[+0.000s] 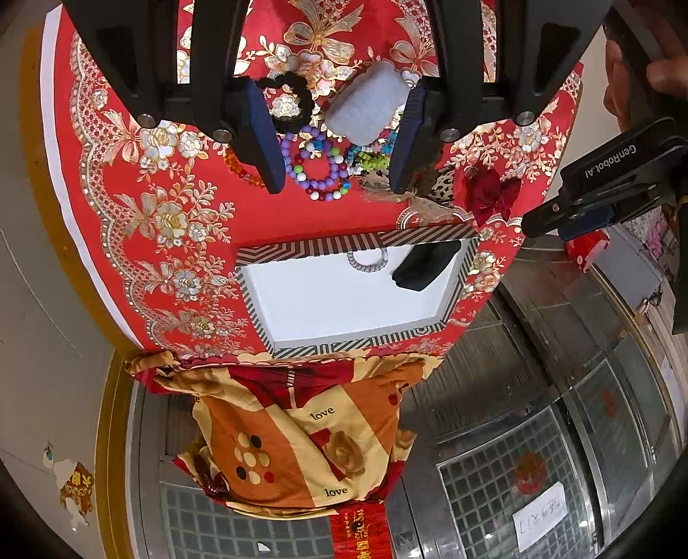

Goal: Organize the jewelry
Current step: 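Lift both tools out of the tray back over the remaining jewelry, then grasp the red fabric bow with left tool while right tool grasps beaded bracelet, then carry the red bow and beaded bracelet into the tray and open both tools, then lift both tools out of the tray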

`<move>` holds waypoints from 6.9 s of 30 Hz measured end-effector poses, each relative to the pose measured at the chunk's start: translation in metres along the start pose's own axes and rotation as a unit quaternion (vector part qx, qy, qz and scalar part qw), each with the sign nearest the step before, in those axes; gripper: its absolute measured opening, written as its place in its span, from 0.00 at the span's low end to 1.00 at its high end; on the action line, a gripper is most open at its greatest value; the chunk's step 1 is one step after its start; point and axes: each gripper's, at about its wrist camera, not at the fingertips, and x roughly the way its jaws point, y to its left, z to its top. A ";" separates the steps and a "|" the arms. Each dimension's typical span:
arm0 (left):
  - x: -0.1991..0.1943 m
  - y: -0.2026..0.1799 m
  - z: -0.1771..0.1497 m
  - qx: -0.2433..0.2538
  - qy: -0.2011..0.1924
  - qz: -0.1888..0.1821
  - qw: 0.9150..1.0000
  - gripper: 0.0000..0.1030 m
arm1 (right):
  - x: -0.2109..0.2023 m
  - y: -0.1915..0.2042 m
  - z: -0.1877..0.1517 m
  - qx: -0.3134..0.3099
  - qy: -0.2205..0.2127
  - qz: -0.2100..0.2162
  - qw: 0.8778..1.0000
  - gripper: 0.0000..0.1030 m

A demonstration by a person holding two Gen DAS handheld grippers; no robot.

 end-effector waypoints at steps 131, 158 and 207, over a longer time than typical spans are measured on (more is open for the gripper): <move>0.123 0.109 -0.009 -0.196 0.146 0.017 0.970 0.13 | 0.087 -0.028 0.069 -0.081 0.073 0.169 0.980 0.09; 0.257 0.064 0.154 -0.126 0.139 0.013 0.982 0.13 | 0.251 0.032 0.164 -0.103 0.128 0.198 0.966 0.09; 0.068 0.020 0.063 -0.058 0.037 0.035 0.997 0.56 | 0.061 -0.002 0.074 -0.034 0.034 0.090 0.995 0.40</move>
